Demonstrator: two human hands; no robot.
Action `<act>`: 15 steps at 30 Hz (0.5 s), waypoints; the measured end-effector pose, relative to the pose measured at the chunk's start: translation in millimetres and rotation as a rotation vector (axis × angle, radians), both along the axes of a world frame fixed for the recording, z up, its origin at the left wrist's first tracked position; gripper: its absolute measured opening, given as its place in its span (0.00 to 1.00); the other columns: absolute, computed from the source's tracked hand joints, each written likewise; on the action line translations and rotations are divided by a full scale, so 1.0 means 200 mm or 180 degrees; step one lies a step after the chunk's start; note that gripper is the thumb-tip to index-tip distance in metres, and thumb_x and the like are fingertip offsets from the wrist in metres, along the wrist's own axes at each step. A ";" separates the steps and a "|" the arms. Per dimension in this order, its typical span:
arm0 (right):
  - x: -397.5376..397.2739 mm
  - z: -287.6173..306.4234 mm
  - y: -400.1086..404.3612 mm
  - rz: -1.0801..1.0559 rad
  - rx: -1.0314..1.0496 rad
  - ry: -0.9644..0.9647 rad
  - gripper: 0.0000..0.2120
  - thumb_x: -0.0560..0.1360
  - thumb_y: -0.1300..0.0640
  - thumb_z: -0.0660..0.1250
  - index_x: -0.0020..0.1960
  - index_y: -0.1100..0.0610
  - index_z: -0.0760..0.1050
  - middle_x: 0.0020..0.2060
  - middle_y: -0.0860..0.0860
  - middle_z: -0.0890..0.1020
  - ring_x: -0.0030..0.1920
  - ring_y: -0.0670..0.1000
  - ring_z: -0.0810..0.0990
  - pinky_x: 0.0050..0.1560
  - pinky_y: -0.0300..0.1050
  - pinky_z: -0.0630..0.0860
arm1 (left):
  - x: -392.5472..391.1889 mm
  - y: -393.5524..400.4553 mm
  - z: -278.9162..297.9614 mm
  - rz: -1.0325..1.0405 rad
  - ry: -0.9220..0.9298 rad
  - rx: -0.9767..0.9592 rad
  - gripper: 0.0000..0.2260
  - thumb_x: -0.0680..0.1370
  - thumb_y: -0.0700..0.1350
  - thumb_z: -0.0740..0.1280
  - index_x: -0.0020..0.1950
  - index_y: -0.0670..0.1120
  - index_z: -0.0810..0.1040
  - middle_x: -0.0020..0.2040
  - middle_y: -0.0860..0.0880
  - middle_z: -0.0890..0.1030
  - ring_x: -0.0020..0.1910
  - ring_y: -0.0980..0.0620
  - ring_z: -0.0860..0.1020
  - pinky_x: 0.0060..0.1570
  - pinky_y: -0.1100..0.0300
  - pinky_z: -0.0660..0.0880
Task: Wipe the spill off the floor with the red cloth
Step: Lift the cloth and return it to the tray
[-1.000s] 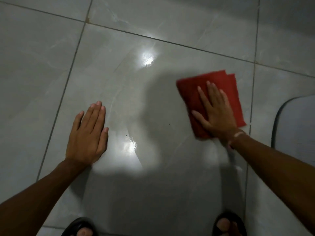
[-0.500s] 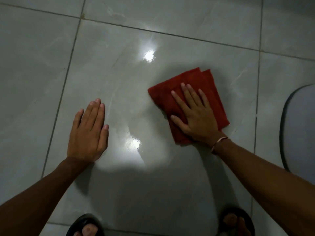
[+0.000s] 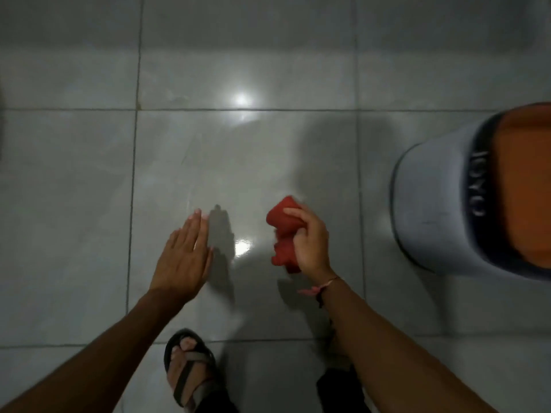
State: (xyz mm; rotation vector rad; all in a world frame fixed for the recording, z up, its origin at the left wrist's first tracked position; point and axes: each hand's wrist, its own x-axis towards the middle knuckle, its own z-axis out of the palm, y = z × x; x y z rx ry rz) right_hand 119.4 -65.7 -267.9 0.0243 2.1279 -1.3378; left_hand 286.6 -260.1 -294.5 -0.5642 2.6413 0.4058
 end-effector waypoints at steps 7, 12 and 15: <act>-0.34 1.16 0.85 -0.1324 -0.0373 0.0765 0.25 0.74 0.71 0.58 0.60 0.51 0.84 0.73 0.50 0.79 0.68 0.35 0.78 0.66 0.29 0.77 | -0.66 0.70 0.76 -0.0580 0.0673 0.0524 0.28 0.83 0.49 0.53 0.79 0.34 0.63 0.80 0.34 0.65 0.78 0.35 0.67 0.74 0.40 0.69; -0.71 1.17 1.13 0.0082 0.1065 0.2022 0.24 0.78 0.63 0.56 0.70 0.54 0.80 0.81 0.55 0.67 0.81 0.46 0.63 0.83 0.35 0.54 | -1.21 1.25 0.90 -0.1053 0.1388 0.0851 0.25 0.85 0.45 0.55 0.82 0.38 0.58 0.82 0.37 0.60 0.82 0.41 0.60 0.79 0.41 0.65; -0.84 0.91 1.18 0.1079 0.1945 0.1856 0.23 0.84 0.58 0.58 0.78 0.61 0.70 0.84 0.63 0.59 0.84 0.63 0.56 0.85 0.63 0.55 | -1.40 1.46 0.78 -0.1276 0.0836 0.0566 0.27 0.87 0.49 0.45 0.84 0.42 0.42 0.85 0.41 0.42 0.85 0.45 0.42 0.84 0.44 0.50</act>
